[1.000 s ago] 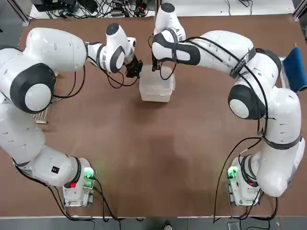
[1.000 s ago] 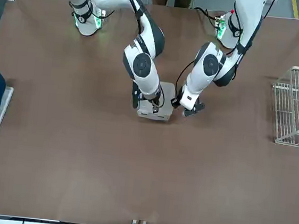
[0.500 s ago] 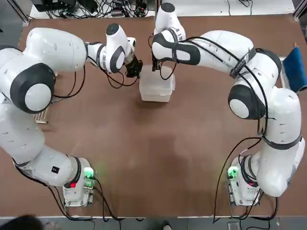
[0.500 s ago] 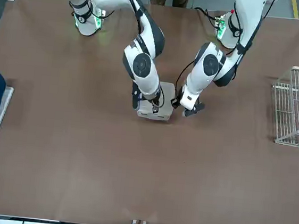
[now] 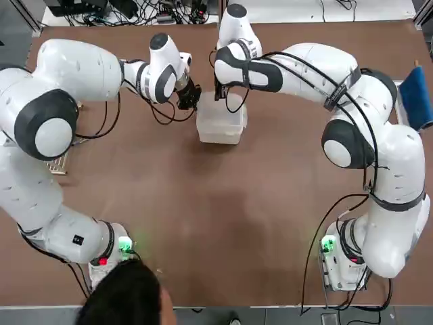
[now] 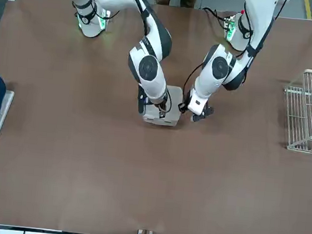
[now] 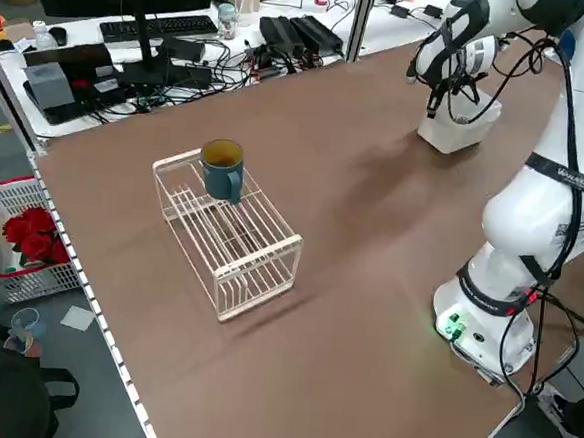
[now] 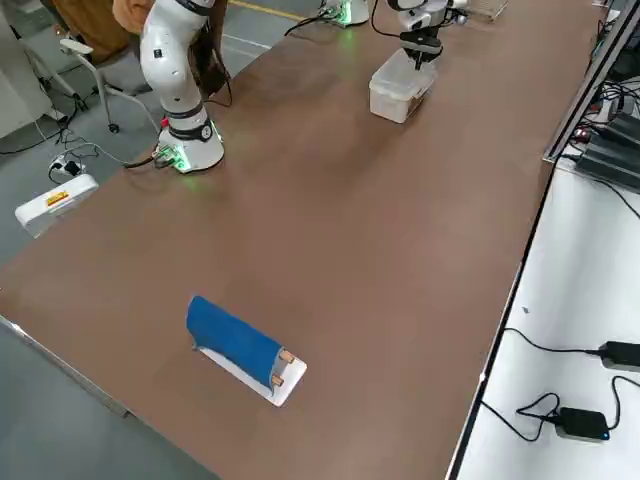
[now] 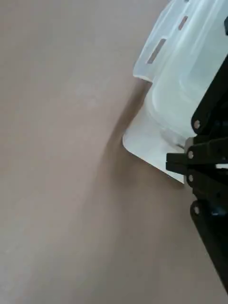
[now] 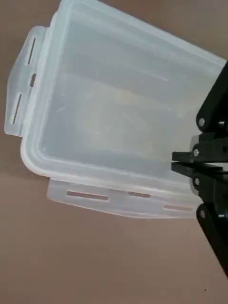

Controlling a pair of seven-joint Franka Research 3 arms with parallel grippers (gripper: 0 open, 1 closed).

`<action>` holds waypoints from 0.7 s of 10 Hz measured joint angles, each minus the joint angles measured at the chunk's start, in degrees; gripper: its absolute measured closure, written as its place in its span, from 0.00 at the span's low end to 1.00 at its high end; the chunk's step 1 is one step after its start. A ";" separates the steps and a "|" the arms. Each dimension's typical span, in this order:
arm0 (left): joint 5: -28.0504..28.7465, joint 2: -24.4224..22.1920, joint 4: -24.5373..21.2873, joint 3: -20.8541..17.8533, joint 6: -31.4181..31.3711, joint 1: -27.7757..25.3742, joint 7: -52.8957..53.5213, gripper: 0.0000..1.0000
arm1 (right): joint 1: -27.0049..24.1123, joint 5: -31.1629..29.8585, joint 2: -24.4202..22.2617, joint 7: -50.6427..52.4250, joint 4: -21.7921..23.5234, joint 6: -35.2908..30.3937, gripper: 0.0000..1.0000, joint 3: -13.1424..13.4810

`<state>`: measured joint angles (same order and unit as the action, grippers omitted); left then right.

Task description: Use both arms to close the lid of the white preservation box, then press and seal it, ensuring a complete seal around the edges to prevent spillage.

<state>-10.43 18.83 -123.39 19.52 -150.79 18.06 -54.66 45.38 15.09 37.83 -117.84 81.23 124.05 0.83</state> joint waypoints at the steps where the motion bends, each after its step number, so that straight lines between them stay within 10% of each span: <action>1: 0.00 0.00 0.00 0.00 0.00 0.00 -0.11 0.99 | 0.00 -0.04 0.00 0.00 0.00 0.00 0.93 -0.01; 7: -0.01 0.00 0.13 -0.02 -0.02 0.02 -0.80 0.99 | -0.02 -0.14 -0.05 -0.01 0.00 -0.02 0.93 0.05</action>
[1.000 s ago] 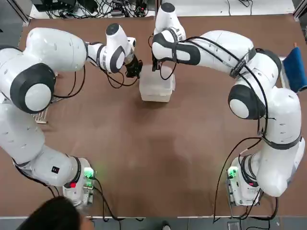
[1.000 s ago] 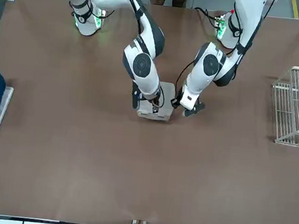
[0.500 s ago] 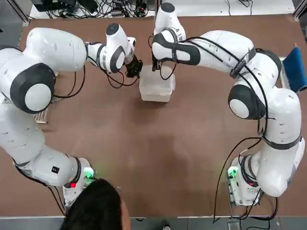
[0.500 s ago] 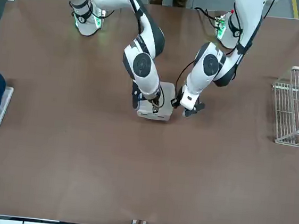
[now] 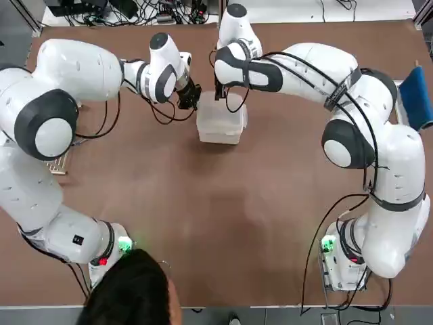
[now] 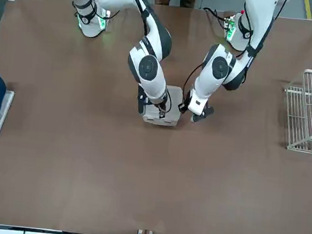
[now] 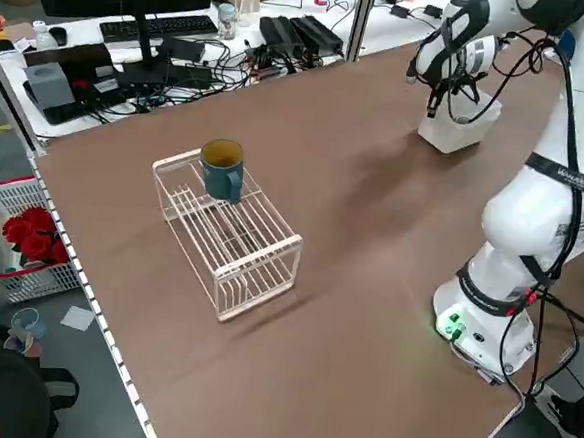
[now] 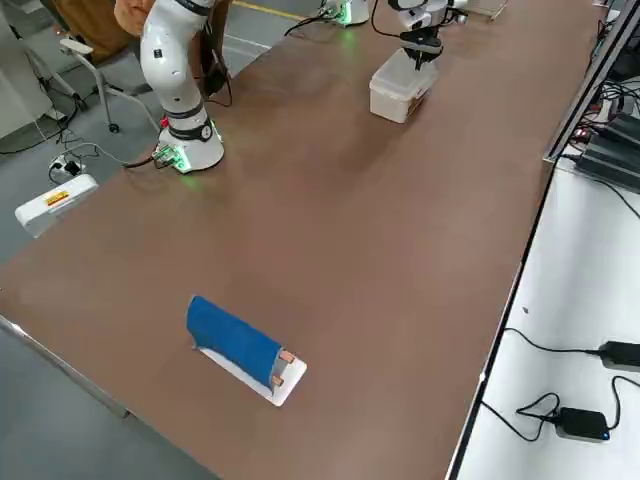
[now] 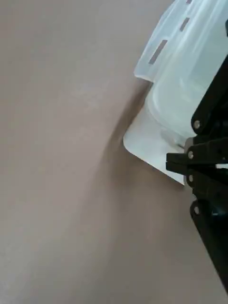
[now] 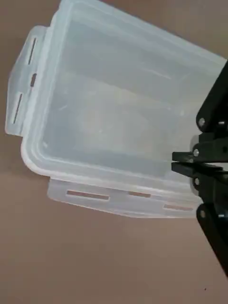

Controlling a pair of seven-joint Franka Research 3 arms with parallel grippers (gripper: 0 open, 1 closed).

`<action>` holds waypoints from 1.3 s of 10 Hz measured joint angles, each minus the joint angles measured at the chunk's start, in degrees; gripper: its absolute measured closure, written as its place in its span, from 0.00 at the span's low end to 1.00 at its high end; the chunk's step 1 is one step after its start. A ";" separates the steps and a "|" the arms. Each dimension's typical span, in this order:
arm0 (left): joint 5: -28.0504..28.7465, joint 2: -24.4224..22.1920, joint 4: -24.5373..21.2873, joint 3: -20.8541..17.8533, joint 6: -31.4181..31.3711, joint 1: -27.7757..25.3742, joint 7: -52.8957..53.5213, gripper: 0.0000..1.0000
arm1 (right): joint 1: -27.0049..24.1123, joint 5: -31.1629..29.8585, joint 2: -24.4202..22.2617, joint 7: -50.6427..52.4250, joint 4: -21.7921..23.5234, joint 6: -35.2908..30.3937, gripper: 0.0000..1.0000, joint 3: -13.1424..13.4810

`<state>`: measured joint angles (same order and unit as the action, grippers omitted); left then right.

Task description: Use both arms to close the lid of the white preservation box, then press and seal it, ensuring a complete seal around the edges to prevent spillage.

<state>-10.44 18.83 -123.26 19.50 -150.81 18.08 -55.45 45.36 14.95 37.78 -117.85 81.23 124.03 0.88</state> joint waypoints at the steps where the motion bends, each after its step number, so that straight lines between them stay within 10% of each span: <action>1: 0.00 0.00 0.00 -0.01 0.00 0.00 0.00 0.99 | 0.00 0.00 0.00 0.00 0.00 0.00 0.93 0.00; 13: -0.62 -5.14 5.87 1.46 13.74 -0.96 2.73 0.99 | 0.03 -0.03 0.18 -0.10 0.03 -0.03 0.93 -0.10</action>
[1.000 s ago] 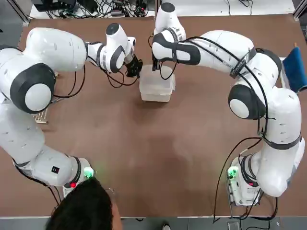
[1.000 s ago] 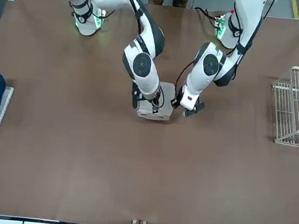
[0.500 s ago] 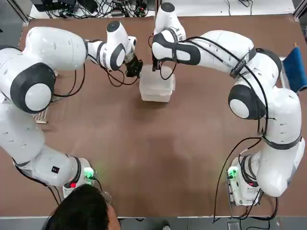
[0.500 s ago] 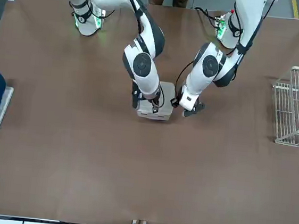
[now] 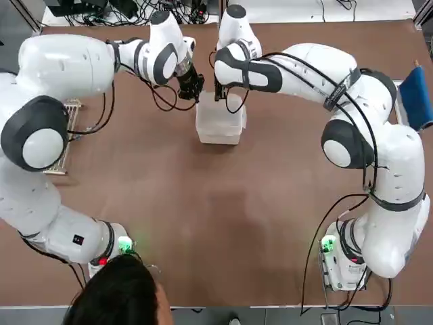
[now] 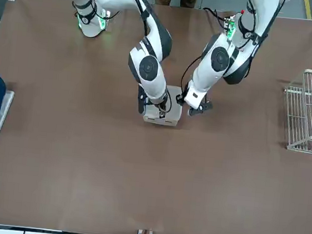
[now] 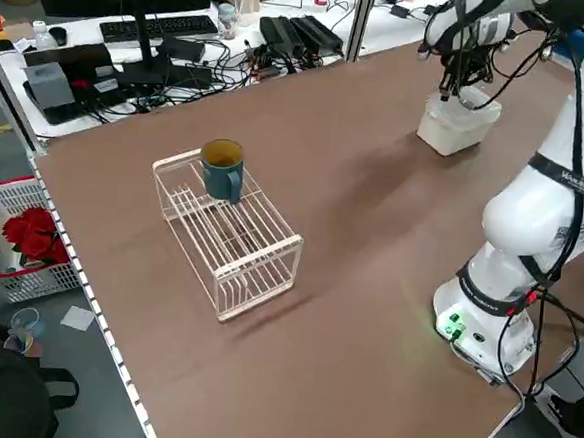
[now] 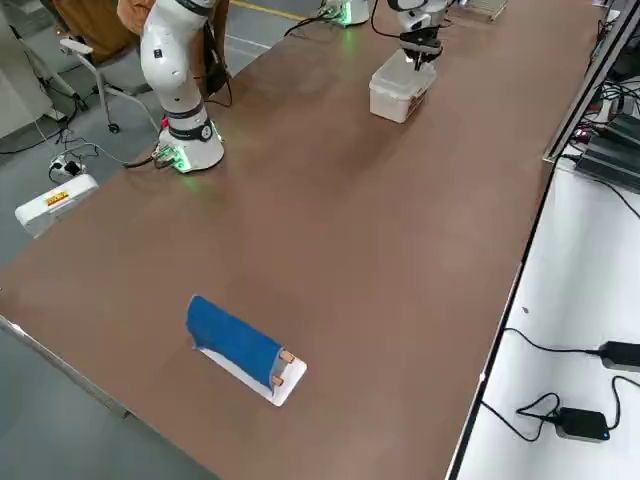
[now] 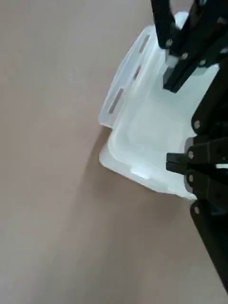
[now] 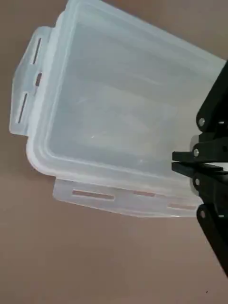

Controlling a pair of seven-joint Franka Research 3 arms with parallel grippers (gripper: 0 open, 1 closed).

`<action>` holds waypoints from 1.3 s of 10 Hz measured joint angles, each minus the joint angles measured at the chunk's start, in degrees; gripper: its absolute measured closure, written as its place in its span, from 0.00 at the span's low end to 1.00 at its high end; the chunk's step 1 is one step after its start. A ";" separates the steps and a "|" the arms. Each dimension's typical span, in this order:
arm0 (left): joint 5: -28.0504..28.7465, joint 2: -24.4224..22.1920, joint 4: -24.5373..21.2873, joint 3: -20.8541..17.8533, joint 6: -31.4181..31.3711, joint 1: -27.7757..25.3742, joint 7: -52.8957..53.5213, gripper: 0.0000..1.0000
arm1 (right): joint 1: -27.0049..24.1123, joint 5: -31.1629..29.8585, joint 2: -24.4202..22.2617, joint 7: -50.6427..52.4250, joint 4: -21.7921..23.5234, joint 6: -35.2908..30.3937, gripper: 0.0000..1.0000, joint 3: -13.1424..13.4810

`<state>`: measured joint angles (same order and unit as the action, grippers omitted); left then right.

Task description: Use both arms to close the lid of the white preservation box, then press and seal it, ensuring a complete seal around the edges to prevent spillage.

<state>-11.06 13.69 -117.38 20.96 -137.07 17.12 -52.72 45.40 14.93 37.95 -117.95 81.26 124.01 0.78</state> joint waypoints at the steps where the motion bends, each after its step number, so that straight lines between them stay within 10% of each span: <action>1: -0.07 -0.85 0.28 0.00 0.60 -0.66 -0.03 0.99 | 0.00 0.00 0.00 0.00 0.00 0.00 0.93 0.00; 8: -0.82 -1.42 4.29 0.16 0.90 -0.63 -2.78 0.99 | -0.11 0.00 -0.43 0.03 -0.44 -2.09 0.92 0.14; 13: -0.82 0.53 5.20 0.36 1.59 0.30 -4.18 0.99 | -5.30 -0.29 -8.96 10.30 -0.01 -17.50 0.92 0.61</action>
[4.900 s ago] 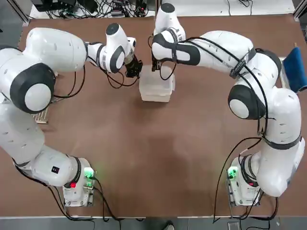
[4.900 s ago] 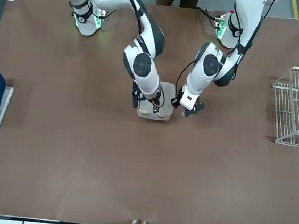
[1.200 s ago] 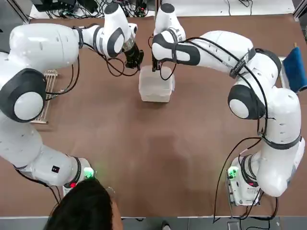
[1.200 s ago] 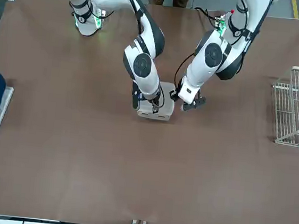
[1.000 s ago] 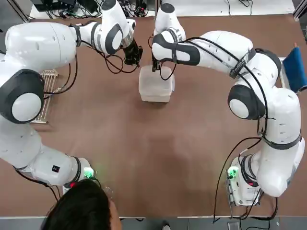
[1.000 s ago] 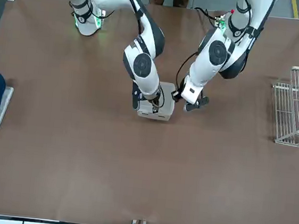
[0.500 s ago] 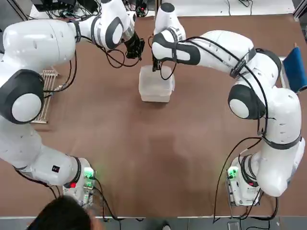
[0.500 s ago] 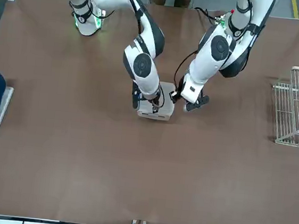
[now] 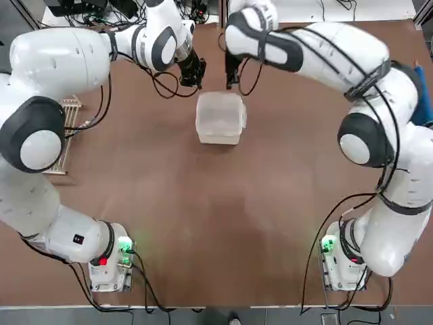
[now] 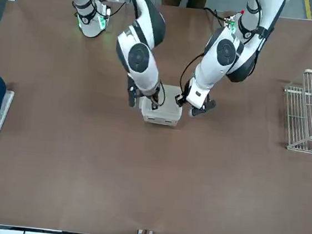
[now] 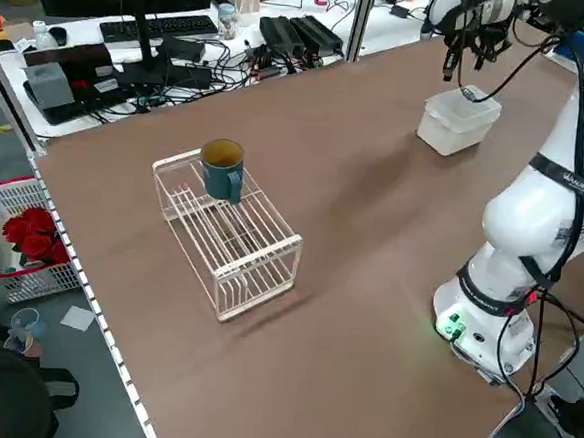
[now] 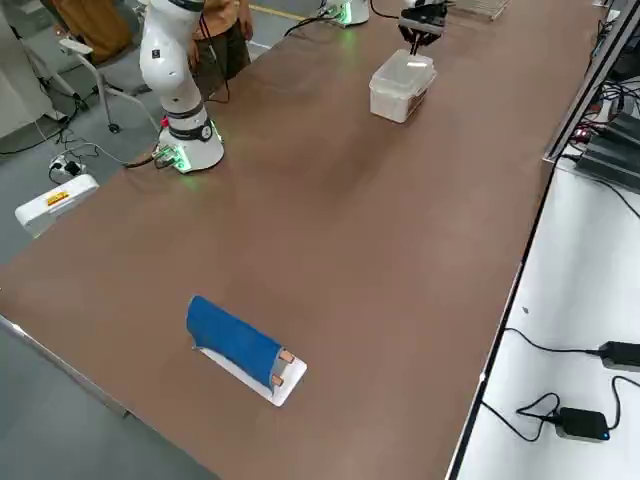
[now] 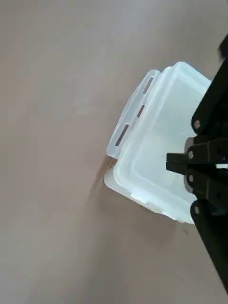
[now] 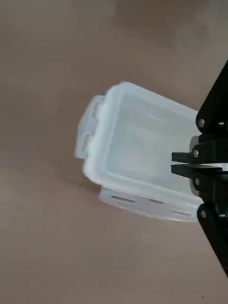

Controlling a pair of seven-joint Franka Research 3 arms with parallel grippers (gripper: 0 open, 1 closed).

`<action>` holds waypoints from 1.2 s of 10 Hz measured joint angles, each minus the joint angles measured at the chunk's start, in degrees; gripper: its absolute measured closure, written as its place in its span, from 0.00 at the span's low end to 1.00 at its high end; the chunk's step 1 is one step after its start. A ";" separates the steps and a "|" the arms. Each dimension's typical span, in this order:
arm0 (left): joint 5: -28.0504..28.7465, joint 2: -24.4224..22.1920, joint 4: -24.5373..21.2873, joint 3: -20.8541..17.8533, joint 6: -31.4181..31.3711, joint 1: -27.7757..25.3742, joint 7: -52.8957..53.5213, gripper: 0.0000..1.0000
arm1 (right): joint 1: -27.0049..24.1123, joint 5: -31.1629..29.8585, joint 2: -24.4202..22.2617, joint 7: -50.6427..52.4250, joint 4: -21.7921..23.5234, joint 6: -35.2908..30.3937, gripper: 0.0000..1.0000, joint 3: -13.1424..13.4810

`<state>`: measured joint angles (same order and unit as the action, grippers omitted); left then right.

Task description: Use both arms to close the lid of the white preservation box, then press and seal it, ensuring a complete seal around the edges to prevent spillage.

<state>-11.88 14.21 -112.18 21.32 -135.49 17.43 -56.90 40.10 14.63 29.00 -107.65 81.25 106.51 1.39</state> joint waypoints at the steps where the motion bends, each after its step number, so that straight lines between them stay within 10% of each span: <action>1: 0.00 0.86 1.66 0.02 0.00 0.50 -1.49 0.99 | -3.17 0.89 -1.60 7.19 2.74 -1.27 0.92 0.02; 6: 1.26 9.19 12.31 -0.08 0.00 8.95 -11.43 0.99 | -13.63 17.72 -3.51 32.68 21.54 3.38 0.92 -0.04; 12: 10.93 19.80 20.74 -0.19 -0.76 13.54 -21.17 0.99 | -13.05 24.14 -3.68 35.10 26.24 8.54 0.92 -1.60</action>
<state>-0.94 34.01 -91.44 21.12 -136.25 30.97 -78.07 27.05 38.77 25.31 -72.55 107.49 115.05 -0.21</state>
